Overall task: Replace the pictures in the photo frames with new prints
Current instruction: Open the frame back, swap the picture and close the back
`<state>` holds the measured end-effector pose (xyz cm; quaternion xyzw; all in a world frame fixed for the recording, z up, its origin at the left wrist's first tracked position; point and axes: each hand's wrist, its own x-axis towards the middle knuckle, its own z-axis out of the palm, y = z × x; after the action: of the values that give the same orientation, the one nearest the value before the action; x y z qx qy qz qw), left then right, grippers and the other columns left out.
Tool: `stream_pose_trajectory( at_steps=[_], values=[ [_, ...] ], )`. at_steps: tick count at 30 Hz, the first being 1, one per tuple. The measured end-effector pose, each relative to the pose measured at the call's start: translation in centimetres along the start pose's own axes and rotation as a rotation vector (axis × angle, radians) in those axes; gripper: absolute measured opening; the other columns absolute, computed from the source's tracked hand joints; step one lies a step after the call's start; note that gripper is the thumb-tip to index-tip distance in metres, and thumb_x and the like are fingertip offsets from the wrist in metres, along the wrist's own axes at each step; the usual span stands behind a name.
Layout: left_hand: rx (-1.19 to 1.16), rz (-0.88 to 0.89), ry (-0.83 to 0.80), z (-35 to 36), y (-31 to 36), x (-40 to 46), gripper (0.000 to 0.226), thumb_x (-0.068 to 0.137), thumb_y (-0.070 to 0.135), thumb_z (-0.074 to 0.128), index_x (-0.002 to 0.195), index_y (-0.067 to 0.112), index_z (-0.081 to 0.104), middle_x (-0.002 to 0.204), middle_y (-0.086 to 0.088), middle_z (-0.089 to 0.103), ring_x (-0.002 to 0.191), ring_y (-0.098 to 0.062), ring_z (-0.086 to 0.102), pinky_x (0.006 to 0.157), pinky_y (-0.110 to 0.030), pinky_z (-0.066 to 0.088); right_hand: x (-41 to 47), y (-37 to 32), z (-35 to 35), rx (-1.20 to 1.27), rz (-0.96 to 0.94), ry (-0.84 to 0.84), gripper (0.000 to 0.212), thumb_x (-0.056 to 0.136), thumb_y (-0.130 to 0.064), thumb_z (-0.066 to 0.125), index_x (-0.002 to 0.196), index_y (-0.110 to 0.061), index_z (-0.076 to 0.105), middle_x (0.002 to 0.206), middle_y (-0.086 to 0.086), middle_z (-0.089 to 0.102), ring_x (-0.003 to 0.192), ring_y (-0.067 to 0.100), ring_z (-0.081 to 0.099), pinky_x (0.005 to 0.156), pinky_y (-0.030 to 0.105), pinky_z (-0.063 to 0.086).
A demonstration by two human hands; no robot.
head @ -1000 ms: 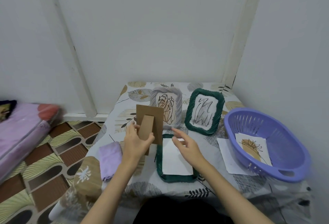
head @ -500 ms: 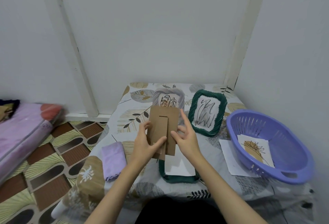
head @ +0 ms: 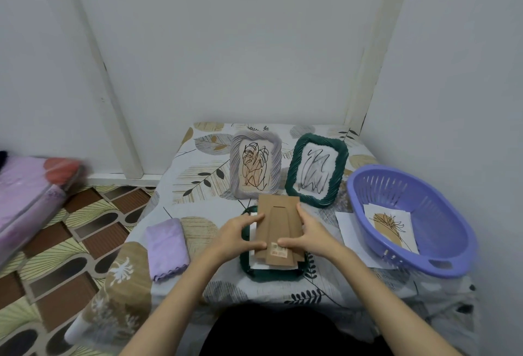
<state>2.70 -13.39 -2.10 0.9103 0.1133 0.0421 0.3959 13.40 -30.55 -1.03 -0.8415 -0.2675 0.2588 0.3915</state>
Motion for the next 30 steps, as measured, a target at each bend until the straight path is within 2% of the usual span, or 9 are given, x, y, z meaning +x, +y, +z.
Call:
stream_pose_trajectory(
  at_steps=[2, 5, 11, 16, 19, 22, 24, 30],
  values=[
    [0.059, -0.037, -0.049, -0.1, -0.7, -0.1, 0.074, 0.073, 0.035, 0.075, 0.138, 0.029, 0.040, 0.140, 0.000, 0.046, 0.129, -0.016, 0.040, 0.102, -0.027, 0.031, 0.2, 0.2, 0.7, -0.075, 0.005, -0.004, 0.120, 0.065, -0.039, 0.081, 0.148, -0.011, -0.002, 0.148, 0.010, 0.029, 0.132, 0.023, 0.035, 0.108, 0.037, 0.035],
    [0.123, -0.081, -0.105, -0.4, -1.1, -0.4, 0.074, 0.074, 0.034, 0.073, 0.139, 0.033, 0.037, 0.152, -0.008, 0.026, 0.141, -0.023, 0.024, 0.116, -0.040, 0.017, 0.5, 0.3, 1.4, -0.189, -0.003, -0.017, 0.119, 0.066, -0.045, 0.078, 0.148, -0.011, -0.002, 0.146, 0.013, 0.028, 0.134, 0.026, 0.031, 0.109, 0.037, 0.032],
    [0.226, -0.046, -0.139, -0.4, -0.8, -0.8, 0.073, 0.078, 0.033, 0.070, 0.141, 0.031, 0.034, 0.155, -0.001, 0.017, 0.140, -0.024, 0.023, 0.115, -0.035, 0.012, 0.7, 0.6, 1.8, -0.281, -0.013, -0.015, 0.121, 0.066, -0.047, 0.077, 0.148, -0.011, -0.004, 0.146, 0.016, 0.027, 0.134, 0.028, 0.029, 0.110, 0.039, 0.030],
    [0.207, -0.087, -0.161, -0.1, -1.9, -0.2, 0.076, 0.076, 0.036, 0.071, 0.141, 0.035, 0.032, 0.156, -0.011, 0.009, 0.145, -0.026, 0.004, 0.118, -0.040, 0.002, 0.7, 0.6, 2.1, -0.309, -0.009, -0.005, 0.122, 0.064, -0.050, 0.077, 0.148, -0.011, -0.004, 0.150, 0.016, 0.022, 0.138, 0.028, 0.023, 0.113, 0.040, 0.026],
    [0.279, -0.054, -0.197, -0.1, -2.2, 0.3, 0.077, 0.076, 0.037, 0.071, 0.142, 0.029, 0.032, 0.157, -0.003, 0.011, 0.146, -0.020, 0.000, 0.117, -0.045, 0.002, 0.7, 0.3, 1.9, -0.360, -0.027, -0.001, 0.114, 0.066, -0.051, 0.075, 0.148, -0.010, 0.006, 0.147, 0.014, 0.025, 0.136, 0.026, 0.026, 0.112, 0.037, 0.027],
    [0.347, -0.050, -0.230, -0.1, -2.4, 0.6, 0.076, 0.076, 0.040, 0.069, 0.142, 0.027, 0.033, 0.157, 0.003, 0.011, 0.146, -0.020, -0.002, 0.117, -0.048, 0.002, 0.6, -0.1, 1.3, -0.424, -0.044, -0.052, 0.088, 0.073, -0.050, 0.071, 0.140, -0.009, 0.031, 0.129, 0.012, 0.039, 0.120, 0.024, 0.040, 0.097, 0.030, 0.036],
    [0.351, -0.058, -0.245, -0.1, -2.5, 0.7, 0.076, 0.077, 0.041, 0.069, 0.142, 0.028, 0.032, 0.156, 0.006, 0.013, 0.146, -0.020, -0.001, 0.117, -0.048, 0.001, 0.6, -0.2, 0.8, -0.441, -0.038, -0.093, 0.078, 0.076, -0.048, 0.069, 0.136, -0.009, 0.039, 0.124, 0.011, 0.040, 0.115, 0.023, 0.042, 0.092, 0.028, 0.036],
    [0.334, -0.059, -0.252, 0.0, -2.9, 0.7, 0.074, 0.078, 0.040, 0.067, 0.142, 0.030, 0.031, 0.156, 0.008, 0.014, 0.146, -0.018, 0.001, 0.118, -0.048, 0.001, 0.7, 0.8, -0.3, -0.497, -0.060, -0.185, 0.079, 0.075, -0.034, 0.074, 0.140, -0.008, 0.036, 0.136, 0.007, 0.033, 0.127, 0.021, 0.035, 0.105, 0.027, 0.029]
  ],
)
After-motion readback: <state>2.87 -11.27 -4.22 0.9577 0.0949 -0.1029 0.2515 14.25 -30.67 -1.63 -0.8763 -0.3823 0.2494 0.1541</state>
